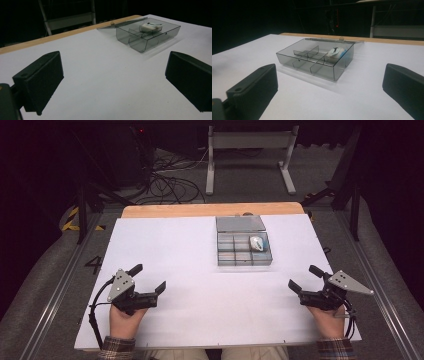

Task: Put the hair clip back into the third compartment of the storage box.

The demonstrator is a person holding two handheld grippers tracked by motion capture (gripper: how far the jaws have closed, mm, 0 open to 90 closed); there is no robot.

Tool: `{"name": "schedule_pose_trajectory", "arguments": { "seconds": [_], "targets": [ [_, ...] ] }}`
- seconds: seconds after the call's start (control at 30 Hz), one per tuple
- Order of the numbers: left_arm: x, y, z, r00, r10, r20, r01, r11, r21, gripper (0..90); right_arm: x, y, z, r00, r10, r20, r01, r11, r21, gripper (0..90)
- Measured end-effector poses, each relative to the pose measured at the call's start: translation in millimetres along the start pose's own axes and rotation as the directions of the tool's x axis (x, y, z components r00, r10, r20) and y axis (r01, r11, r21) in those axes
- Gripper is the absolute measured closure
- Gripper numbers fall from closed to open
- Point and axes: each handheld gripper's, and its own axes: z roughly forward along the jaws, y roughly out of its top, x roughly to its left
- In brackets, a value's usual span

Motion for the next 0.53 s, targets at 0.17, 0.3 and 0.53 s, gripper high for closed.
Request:
{"name": "schedule_pose_trajectory", "arguments": {
  "seconds": [0.17,0.3,0.53],
  "targets": [
    [0.1,-0.1,0.0,1.0000,-0.001,-0.001,0.001,1.0000,0.002,2.1,0.0,-0.1,0.2,1.0000,-0.001,0.000,0.001,1.000,0.000,0.2],
    [0.6,-0.2,-0.2,1.0000,0.003,-0.002,-0.003,1.0000,0.005,2.2,0.2,0.1,-0.2,1.0000,-0.001,-0.002,0.001,1.000,-0.001,0.2],
    [1.5,-0.7,-0.5,1.0000,0.001,0.000,-0.001,1.0000,0.009,2.2,0.8,-0.1,0.7,1.0000,0.000,-0.001,0.000,1.000,0.008,0.2]
  ]
}}
